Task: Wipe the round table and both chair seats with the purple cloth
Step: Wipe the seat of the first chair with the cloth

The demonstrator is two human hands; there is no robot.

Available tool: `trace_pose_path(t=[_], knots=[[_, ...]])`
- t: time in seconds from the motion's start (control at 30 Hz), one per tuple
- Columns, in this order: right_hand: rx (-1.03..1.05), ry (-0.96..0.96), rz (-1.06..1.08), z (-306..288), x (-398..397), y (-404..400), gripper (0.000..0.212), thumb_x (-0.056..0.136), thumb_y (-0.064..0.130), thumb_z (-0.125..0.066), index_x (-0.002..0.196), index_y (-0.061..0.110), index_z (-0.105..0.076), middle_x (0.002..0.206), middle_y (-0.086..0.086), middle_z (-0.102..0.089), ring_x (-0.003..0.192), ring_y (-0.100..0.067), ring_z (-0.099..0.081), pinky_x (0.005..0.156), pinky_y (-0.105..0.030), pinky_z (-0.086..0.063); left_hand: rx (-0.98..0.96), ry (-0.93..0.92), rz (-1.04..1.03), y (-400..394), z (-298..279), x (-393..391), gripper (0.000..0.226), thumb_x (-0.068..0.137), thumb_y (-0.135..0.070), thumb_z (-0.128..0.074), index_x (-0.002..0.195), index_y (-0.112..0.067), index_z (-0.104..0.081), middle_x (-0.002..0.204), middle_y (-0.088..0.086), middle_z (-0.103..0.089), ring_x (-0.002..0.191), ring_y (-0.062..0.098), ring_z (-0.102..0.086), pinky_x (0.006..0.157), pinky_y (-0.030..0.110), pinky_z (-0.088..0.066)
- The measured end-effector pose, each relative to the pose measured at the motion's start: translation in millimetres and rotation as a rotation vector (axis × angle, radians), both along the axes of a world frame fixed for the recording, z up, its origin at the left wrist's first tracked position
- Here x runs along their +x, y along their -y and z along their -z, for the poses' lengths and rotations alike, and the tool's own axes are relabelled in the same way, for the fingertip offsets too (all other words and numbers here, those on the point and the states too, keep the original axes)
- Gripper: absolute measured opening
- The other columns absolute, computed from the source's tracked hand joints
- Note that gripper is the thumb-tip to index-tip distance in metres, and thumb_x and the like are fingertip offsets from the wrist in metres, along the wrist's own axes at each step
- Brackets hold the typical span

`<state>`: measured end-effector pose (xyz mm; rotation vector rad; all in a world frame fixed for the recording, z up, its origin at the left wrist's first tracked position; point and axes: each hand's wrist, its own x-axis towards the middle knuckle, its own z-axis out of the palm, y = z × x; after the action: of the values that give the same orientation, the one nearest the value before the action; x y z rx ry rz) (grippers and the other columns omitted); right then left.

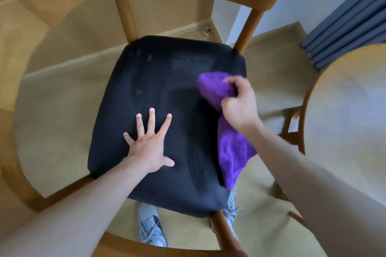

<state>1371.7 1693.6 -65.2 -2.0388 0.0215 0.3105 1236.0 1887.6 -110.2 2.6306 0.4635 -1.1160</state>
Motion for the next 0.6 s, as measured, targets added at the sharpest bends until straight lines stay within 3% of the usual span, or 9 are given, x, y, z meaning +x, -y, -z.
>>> trace_pose_path(t=[0.07, 0.13, 0.17, 0.2, 0.27, 0.33, 0.43, 0.5, 0.6], knots=[[-0.036, 0.038, -0.047, 4.1, 37.1, -13.6, 0.075, 0.059, 0.012, -0.047, 0.133, 0.009, -0.058, 0.135, -0.006, -0.05, 0.124, -0.017, -0.047, 0.105, -0.009, -0.032, -0.001, 0.001, -0.007, 0.1, 1.4, -1.2, 0.141, 0.072, -0.051, -0.088, 0.152, -0.049, 0.028, 0.154, -0.002, 0.052, 0.147, 0.038, 0.038, 0.116, 0.077, -0.008], [-0.177, 0.013, -0.2, 16.7, 63.0, -29.3, 0.09, 0.062, 0.016, -0.05, 0.151, 0.014, -0.043, 0.158, -0.006, -0.036, 0.148, -0.025, -0.03, 0.124, -0.036, -0.023, -0.005, 0.013, -0.023, -0.5, 5.0, -1.7, 0.143, 0.071, -0.049, -0.09, 0.152, -0.051, 0.028, 0.153, -0.004, 0.053, 0.147, 0.037, 0.039, 0.116, 0.077, -0.007], [-0.295, -0.016, -0.289, 26.7, 69.1, -35.9, 0.092, 0.065, 0.018, -0.052, 0.156, 0.018, -0.037, 0.164, -0.004, -0.028, 0.153, -0.027, -0.02, 0.126, -0.046, -0.016, -0.004, 0.018, -0.033, -0.7, 6.6, -2.3, 0.144, 0.07, -0.049, -0.09, 0.151, -0.052, 0.029, 0.152, -0.006, 0.054, 0.147, 0.036, 0.039, 0.116, 0.076, -0.006], [-0.423, -0.029, -0.366, 37.7, 71.3, -41.0, 0.09, 0.068, 0.02, -0.053, 0.156, 0.022, -0.035, 0.166, -0.001, -0.025, 0.154, -0.03, -0.016, 0.125, -0.052, -0.014, -0.001, 0.023, -0.04, -0.4, 8.0, -3.4, 0.146, 0.069, -0.048, -0.091, 0.15, -0.053, 0.03, 0.151, -0.007, 0.054, 0.147, 0.035, 0.04, 0.116, 0.076, -0.006], [-0.621, 0.026, -0.436, 55.4, 68.6, -47.1, 0.081, 0.065, 0.026, -0.049, 0.146, 0.025, -0.043, 0.153, -0.002, -0.036, 0.141, -0.039, -0.029, 0.115, -0.051, -0.028, 0.011, 0.035, -0.048, 0.6, 10.6, -5.3, 0.147, 0.066, -0.047, -0.092, 0.149, -0.054, 0.029, 0.15, -0.009, 0.055, 0.147, 0.034, 0.041, 0.115, 0.076, -0.004], [-0.671, 0.088, -0.501, 61.5, 54.6, -54.1, 0.063, 0.064, 0.028, -0.047, 0.126, 0.024, -0.05, 0.13, -0.003, -0.046, 0.118, -0.039, -0.042, 0.097, -0.047, -0.042, 0.007, 0.035, -0.066, 1.6, 11.1, -5.5, 0.148, 0.064, -0.044, -0.094, 0.15, -0.054, 0.026, 0.15, -0.011, 0.055, 0.147, 0.033, 0.04, 0.114, 0.076, -0.003], [-0.712, 0.231, -0.76, 66.4, 15.2, -54.3, 0.038, 0.072, 0.031, -0.058, 0.108, 0.023, -0.049, 0.113, -0.002, -0.047, 0.104, -0.036, -0.046, 0.074, -0.039, -0.041, -0.004, 0.053, -0.079, 1.9, 12.0, -3.6, 0.146, 0.063, -0.042, -0.094, 0.153, -0.053, 0.02, 0.15, -0.013, 0.055, 0.147, 0.031, 0.041, 0.115, 0.076, -0.002], [-0.729, 0.305, -0.935, 63.2, -22.9, -47.5, 0.04, 0.072, 0.032, -0.061, 0.109, 0.025, -0.048, 0.112, -0.001, -0.047, 0.102, -0.034, -0.047, 0.069, -0.037, -0.036, 0.007, 0.051, -0.087, 1.1, 11.0, -4.0, 0.144, 0.063, -0.044, -0.094, 0.155, -0.052, 0.017, 0.149, -0.013, 0.056, 0.146, 0.031, 0.042, 0.116, 0.075, -0.002], [-0.722, 0.308, -1.198, 56.8, -68.7, -31.3, 0.046, 0.072, 0.033, -0.064, 0.115, 0.024, -0.051, 0.116, -0.001, -0.047, 0.106, -0.034, -0.044, 0.075, -0.039, -0.041, 0.017, 0.043, -0.093, 1.8, 9.0, -4.6, 0.145, 0.067, -0.044, -0.092, 0.149, -0.056, 0.026, 0.149, -0.013, 0.056, 0.147, 0.029, 0.042, 0.117, 0.074, -0.002]])
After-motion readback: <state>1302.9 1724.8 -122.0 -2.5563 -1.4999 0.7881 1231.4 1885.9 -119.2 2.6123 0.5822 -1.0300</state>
